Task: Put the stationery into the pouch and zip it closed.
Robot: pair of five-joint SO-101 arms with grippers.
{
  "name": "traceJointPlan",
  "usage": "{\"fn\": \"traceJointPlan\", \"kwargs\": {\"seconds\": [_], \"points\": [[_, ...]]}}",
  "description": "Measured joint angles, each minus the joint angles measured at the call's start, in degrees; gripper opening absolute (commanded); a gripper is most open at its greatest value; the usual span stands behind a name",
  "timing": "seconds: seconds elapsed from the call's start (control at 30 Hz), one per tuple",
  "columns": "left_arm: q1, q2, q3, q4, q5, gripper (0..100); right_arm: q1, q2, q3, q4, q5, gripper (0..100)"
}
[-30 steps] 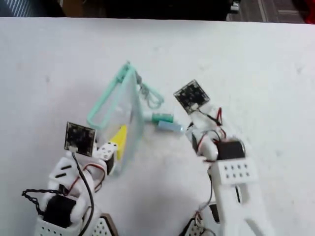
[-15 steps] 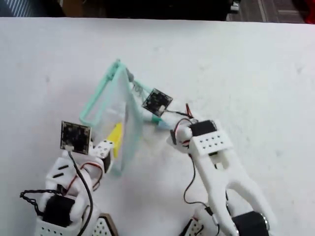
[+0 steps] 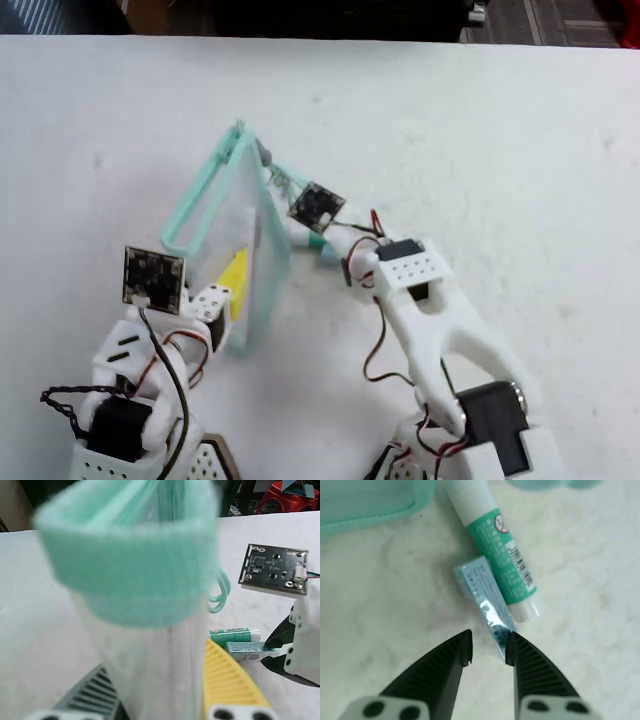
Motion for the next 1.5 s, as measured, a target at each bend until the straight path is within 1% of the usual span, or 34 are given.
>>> {"fn": "traceJointPlan", "kwargs": {"seconds": [0.4,0.6,0.97,1.17,1.5], "points": [[0.0,0.0,0.0,0.0,0.0,17,0.44,0.18,-0.53,-1.49,0.0,10.2],[0.0,0.0,0.0,0.0,0.0,17,0.53,1.58,-0.53,-4.22,0.0,10.4],[0.0,0.0,0.0,0.0,0.0,17,0.62,6.24,-4.48,-3.6,0.0,10.1],[0.0,0.0,0.0,0.0,0.0,17,0.7,6.07,-4.75,-0.09,3.87,10.1],[0.0,0.0,0.0,0.0,0.0,17,0.18,6.07,-4.75,0.0,4.31,10.2]]}}
